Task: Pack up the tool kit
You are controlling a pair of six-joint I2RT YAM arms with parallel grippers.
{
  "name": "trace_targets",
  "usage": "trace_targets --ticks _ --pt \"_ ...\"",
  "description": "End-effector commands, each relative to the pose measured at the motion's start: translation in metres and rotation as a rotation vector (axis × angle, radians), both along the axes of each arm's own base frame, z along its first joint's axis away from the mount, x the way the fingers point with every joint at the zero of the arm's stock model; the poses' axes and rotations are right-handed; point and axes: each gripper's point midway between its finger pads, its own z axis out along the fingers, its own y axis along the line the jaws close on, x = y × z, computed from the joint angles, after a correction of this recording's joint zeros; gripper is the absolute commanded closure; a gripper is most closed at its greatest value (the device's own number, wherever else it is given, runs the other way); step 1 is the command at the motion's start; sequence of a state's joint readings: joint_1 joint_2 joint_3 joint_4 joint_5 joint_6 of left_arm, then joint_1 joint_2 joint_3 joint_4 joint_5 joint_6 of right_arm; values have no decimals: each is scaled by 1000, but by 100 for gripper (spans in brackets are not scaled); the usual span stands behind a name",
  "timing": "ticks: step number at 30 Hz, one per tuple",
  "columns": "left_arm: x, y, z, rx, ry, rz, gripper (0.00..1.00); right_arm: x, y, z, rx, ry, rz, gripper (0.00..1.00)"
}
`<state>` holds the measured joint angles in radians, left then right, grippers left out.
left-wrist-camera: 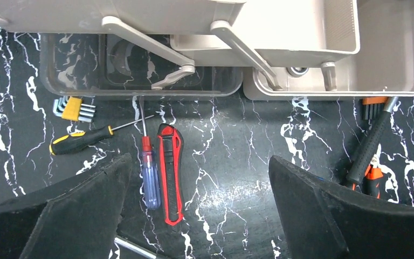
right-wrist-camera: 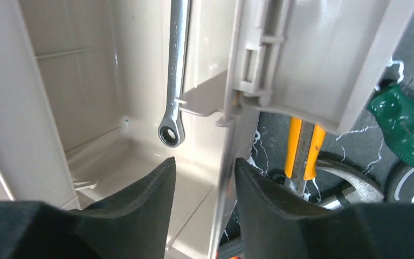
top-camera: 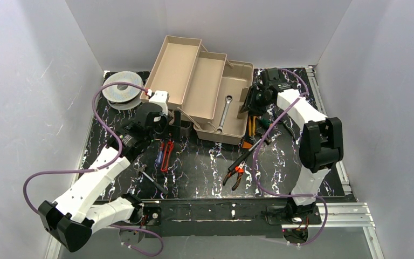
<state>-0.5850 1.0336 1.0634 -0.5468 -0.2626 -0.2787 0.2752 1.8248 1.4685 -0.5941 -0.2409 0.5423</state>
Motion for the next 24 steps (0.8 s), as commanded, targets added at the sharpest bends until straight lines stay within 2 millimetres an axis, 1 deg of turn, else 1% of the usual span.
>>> trace_targets --ticks 1,4,6,8,11,13,14,15,17,18,21,23,24 --pt "-4 -8 7 -24 -40 -91 0 18 0 48 14 -177 -9 43" --pt "-9 -12 8 -51 -64 -127 1 8 -5 62 39 -233 -18 39" --pt "-15 -19 7 -91 -82 -170 0 -2 -12 72 43 -278 -36 37" --pt "-21 -26 7 -125 -108 -228 0 -11 -22 78 25 -318 -72 32" --pt "-28 -29 11 -136 -149 -284 0 -29 -40 87 -16 -360 -130 28" --pt "-30 -26 15 -117 -170 -301 0 -41 -55 83 -48 -355 -192 21" --pt "-31 -25 17 -105 -180 -309 0 -47 -65 78 -76 -339 -245 15" --pt "-33 -23 17 -91 -184 -317 0 -55 -75 73 -97 -319 -294 14" --pt "-35 -19 20 -74 -199 -319 0 -69 -85 65 -107 -305 -342 13" --pt "-35 -15 21 -68 -210 -302 0 -77 -89 55 -112 -294 -356 13" --pt "-38 -11 17 -70 -231 -299 0 -96 -100 40 -98 -257 -460 13" --pt "-40 -9 15 -70 -235 -297 1 -109 -103 26 -74 -223 -524 15" --pt "-41 -8 15 -68 -236 -296 1 -117 -107 16 -69 -196 -565 17"
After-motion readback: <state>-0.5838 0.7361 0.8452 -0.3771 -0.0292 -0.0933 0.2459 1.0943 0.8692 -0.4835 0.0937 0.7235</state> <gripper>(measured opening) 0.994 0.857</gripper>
